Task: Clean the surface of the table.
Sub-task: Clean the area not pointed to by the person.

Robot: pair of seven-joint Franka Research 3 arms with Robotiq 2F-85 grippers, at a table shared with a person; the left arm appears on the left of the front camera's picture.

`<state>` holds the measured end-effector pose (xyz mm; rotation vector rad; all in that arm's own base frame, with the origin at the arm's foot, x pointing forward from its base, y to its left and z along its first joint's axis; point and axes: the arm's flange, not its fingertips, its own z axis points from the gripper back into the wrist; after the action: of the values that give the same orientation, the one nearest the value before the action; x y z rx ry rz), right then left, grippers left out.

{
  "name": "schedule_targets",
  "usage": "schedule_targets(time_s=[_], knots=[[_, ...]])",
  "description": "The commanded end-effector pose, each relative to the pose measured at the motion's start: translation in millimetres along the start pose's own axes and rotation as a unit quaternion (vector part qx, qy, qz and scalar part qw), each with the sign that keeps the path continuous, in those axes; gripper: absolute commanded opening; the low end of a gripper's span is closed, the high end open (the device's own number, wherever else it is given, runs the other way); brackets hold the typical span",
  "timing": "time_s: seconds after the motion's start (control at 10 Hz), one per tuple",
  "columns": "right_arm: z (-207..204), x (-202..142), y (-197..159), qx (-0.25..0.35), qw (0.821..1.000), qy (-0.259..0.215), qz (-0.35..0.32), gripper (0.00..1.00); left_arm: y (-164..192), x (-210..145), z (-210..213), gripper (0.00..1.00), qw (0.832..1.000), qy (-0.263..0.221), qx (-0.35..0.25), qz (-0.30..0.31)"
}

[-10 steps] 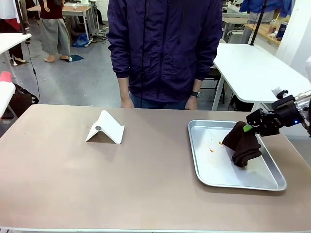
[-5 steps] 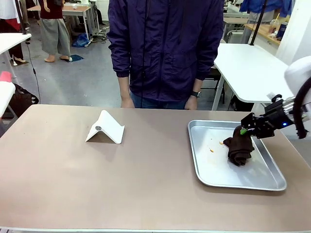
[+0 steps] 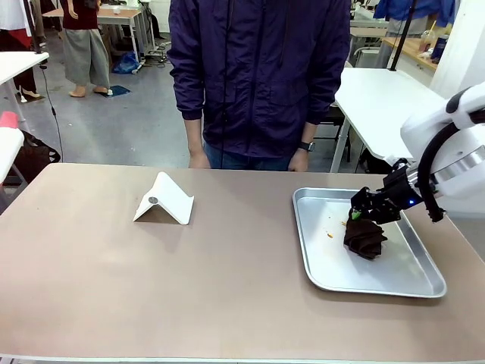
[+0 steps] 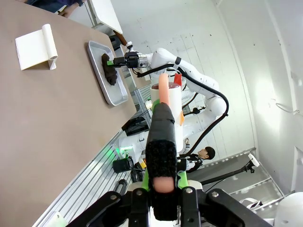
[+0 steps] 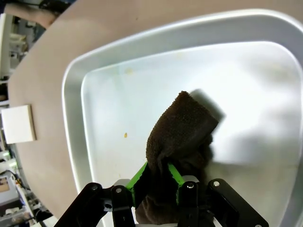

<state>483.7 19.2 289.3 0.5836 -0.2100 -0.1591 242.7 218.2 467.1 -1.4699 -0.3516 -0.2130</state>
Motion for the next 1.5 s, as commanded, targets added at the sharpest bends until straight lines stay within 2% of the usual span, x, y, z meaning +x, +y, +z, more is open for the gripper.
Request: schedule_targets(time_s=[0.0, 0.6, 0.9, 1.4], knots=[[-22.9, -5.3, 3.3, 0.018, 1.0, 0.007, 0.002, 0.0, -4.2, 2.3, -1.7, 0.22, 1.0, -0.006, -0.004, 0.002], [-67.1, -12.5, 55.7, 0.09, 0.994, 0.047, 0.043, 0.0, -4.2, 2.3, -1.7, 0.22, 1.0, -0.006, -0.004, 0.002], [-82.1, -19.6, 79.7, 0.106, 0.99, 0.073, 0.063, 0.0, -4.2, 2.3, -1.7, 0.22, 1.0, -0.006, -0.004, 0.002], [-69.4, -15.1, 60.9, 0.067, 0.995, 0.052, 0.049, 0.0, -4.2, 2.3, -1.7, 0.22, 1.0, -0.006, -0.004, 0.002]])
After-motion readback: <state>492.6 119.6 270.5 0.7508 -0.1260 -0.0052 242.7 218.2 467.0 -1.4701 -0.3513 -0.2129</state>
